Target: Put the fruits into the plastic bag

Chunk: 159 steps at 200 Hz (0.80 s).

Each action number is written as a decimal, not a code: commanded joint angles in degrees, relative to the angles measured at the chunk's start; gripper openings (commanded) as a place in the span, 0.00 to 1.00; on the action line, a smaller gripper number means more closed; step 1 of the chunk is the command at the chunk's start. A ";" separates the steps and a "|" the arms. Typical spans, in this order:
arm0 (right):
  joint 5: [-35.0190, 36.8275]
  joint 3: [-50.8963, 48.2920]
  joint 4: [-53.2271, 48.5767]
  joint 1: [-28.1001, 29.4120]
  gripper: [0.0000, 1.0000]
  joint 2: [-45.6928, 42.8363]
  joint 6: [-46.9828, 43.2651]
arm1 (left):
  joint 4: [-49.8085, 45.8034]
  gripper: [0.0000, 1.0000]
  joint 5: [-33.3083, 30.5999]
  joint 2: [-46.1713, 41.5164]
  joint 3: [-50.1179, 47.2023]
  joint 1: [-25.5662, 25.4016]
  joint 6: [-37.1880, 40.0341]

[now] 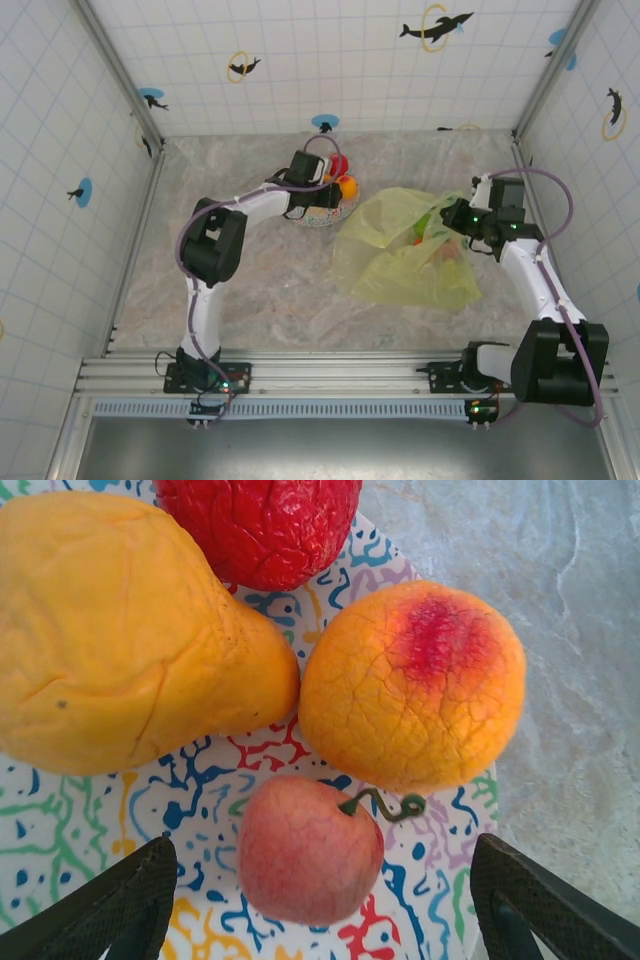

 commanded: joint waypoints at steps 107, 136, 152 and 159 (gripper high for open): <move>-0.91 -2.07 0.17 -1.00 0.00 -2.06 -1.01 | -5.50 0.54 1.21 7.65 8.90 -0.21 1.95; -1.00 -2.18 0.31 -1.14 0.00 -2.01 -1.00 | -5.74 0.46 0.91 7.23 8.94 -0.24 2.18; -1.09 -2.20 0.36 -1.12 0.00 -1.96 -1.02 | -5.83 0.42 0.72 6.41 8.73 -0.24 2.30; -1.09 -2.21 0.37 -1.10 0.00 -1.91 -1.02 | -5.94 0.41 0.58 5.86 8.50 -0.29 2.28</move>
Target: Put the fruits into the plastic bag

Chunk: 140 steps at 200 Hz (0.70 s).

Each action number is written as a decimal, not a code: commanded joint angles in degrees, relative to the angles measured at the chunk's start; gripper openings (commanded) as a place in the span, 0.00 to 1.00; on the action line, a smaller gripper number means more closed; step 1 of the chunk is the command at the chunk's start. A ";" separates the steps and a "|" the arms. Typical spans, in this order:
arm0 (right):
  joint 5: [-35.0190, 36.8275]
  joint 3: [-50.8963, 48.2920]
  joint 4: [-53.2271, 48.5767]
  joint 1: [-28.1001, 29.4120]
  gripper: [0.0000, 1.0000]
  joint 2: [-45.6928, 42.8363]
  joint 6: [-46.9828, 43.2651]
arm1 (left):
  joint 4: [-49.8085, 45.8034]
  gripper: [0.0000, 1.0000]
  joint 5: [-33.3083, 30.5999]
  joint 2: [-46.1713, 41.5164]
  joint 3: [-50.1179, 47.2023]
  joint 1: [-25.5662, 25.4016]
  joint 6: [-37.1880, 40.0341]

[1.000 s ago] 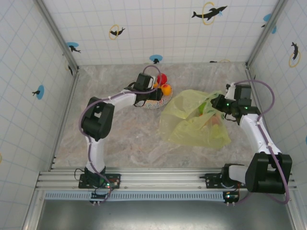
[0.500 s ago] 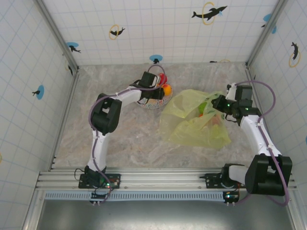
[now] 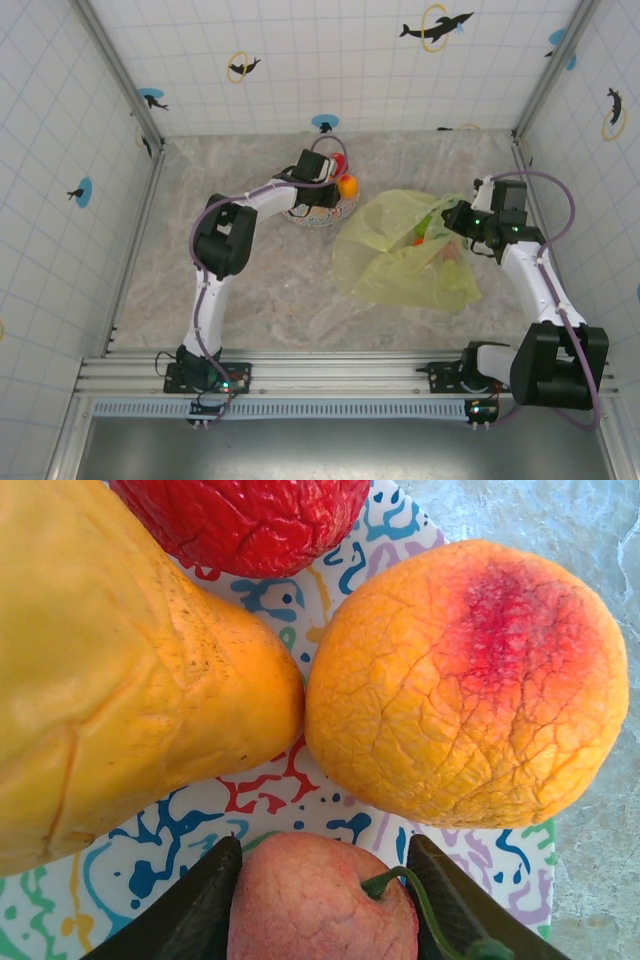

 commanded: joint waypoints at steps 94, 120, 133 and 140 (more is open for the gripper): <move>-0.63 -1.02 0.72 -0.32 0.00 -0.97 -0.21 | 8.83 0.37 -1.98 -27.61 -26.57 -0.13 -4.00; -1.06 -1.14 1.56 -0.31 0.00 -0.76 0.29 | 11.50 0.38 -0.12 -40.44 -39.04 -1.12 -6.67; -1.40 -1.17 2.17 -0.31 0.00 -0.45 0.66 | 11.92 0.38 0.79 -45.99 -44.89 -2.47 -7.59; -1.58 -1.07 2.45 -0.22 0.00 -0.31 0.87 | 11.92 0.38 1.15 -48.56 -47.39 -3.53 -7.96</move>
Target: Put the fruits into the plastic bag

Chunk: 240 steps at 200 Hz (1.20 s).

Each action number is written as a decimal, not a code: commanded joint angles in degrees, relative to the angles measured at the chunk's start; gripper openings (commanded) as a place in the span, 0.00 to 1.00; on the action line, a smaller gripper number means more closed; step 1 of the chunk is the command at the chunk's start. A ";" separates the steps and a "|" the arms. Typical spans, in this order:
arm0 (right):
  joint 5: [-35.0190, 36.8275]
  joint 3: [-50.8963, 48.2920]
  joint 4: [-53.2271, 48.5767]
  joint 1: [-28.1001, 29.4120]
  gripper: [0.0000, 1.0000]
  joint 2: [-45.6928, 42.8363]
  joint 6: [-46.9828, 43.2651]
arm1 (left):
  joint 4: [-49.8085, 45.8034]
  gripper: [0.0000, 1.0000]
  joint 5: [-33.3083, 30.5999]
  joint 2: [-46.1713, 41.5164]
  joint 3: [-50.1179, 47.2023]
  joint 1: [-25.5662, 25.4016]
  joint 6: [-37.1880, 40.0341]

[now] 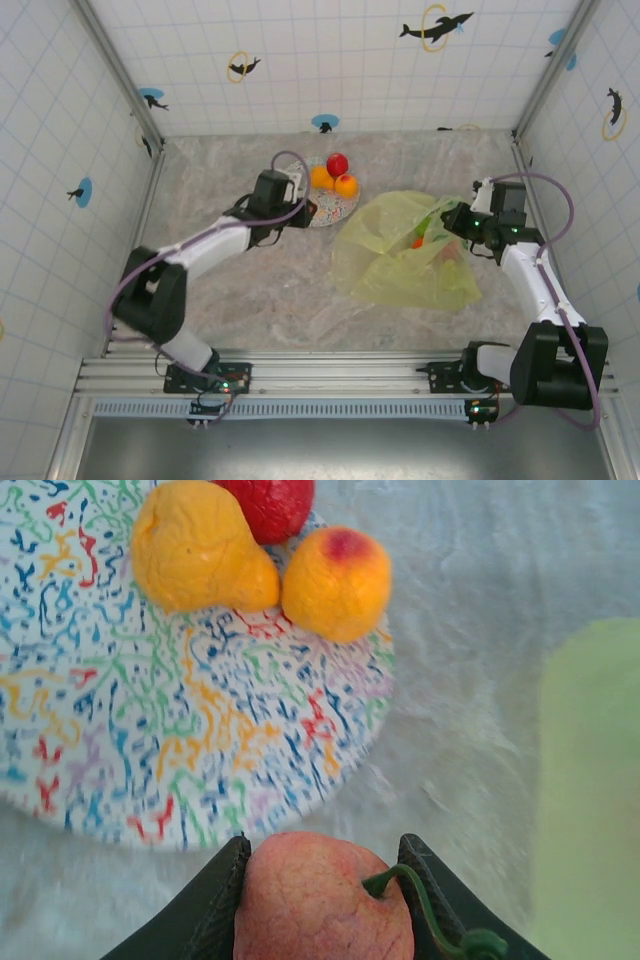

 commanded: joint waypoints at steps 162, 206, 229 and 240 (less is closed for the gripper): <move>-2.74 -1.99 3.92 2.68 0.00 -1.09 2.46 | 18.98 0.37 2.13 13.26 3.86 -20.58 -5.02; -2.48 -2.62 4.23 3.40 0.00 -1.36 2.80 | 22.75 0.40 1.95 23.24 11.90 -23.92 -7.28; -2.26 -2.45 3.72 3.39 0.00 -1.37 2.23 | 22.04 0.44 3.73 26.49 14.76 -25.24 -7.40; -1.97 -2.44 3.49 3.33 0.00 -1.51 2.04 | 22.14 0.47 4.03 26.93 14.64 -25.45 -7.54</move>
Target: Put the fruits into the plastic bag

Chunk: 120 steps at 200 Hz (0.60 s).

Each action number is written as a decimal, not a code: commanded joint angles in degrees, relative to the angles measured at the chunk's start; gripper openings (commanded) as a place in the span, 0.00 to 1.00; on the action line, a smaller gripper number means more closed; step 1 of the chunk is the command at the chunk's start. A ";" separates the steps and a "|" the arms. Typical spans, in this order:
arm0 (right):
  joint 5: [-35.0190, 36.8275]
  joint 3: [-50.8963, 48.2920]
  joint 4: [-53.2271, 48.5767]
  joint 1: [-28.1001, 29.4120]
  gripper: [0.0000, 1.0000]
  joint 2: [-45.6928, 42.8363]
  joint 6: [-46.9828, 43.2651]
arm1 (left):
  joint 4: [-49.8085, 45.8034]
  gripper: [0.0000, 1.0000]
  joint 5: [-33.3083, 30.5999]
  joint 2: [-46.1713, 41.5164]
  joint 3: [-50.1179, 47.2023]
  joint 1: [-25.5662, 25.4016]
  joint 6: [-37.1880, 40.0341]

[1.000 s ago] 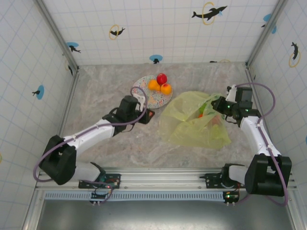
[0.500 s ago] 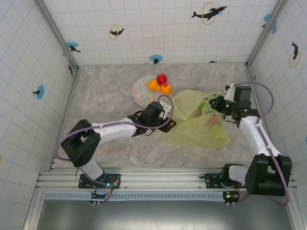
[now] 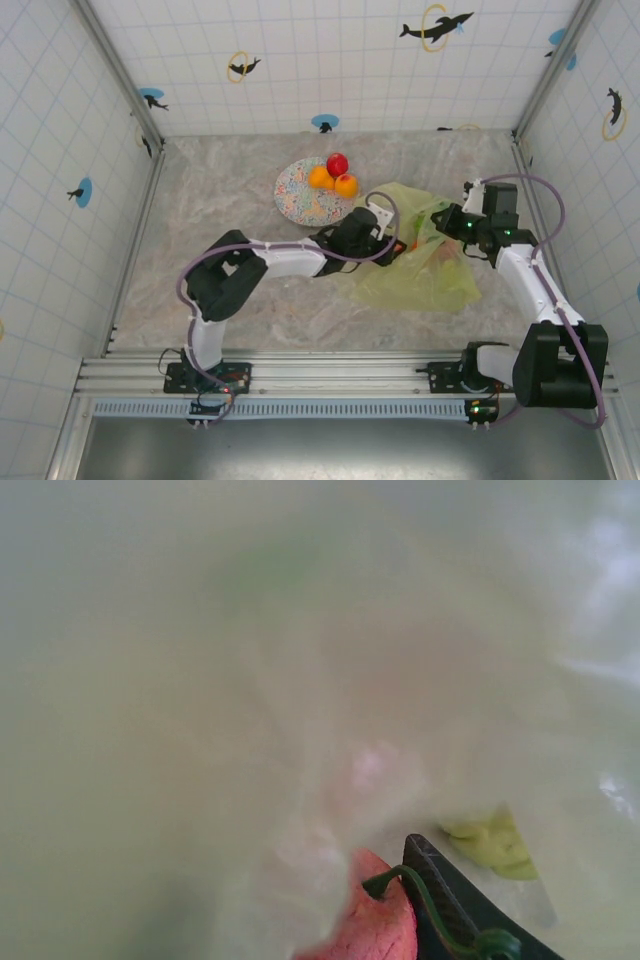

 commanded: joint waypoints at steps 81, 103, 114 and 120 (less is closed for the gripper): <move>0.24 -0.92 0.53 0.10 0.00 -0.83 -0.88 | -0.18 0.64 0.85 -4.22 -0.85 -0.74 3.05; 0.50 -0.83 0.05 -0.07 0.00 -0.82 -1.17 | -0.38 0.64 1.26 -7.17 -3.09 -0.74 3.97; 0.66 -0.78 -0.16 -0.16 0.00 -0.76 -1.53 | -0.73 0.64 1.72 -8.93 -4.43 -0.66 4.71; 0.72 -0.74 -0.27 -0.23 0.00 -0.75 -1.66 | -1.04 0.64 2.13 -9.93 -5.19 -0.57 5.26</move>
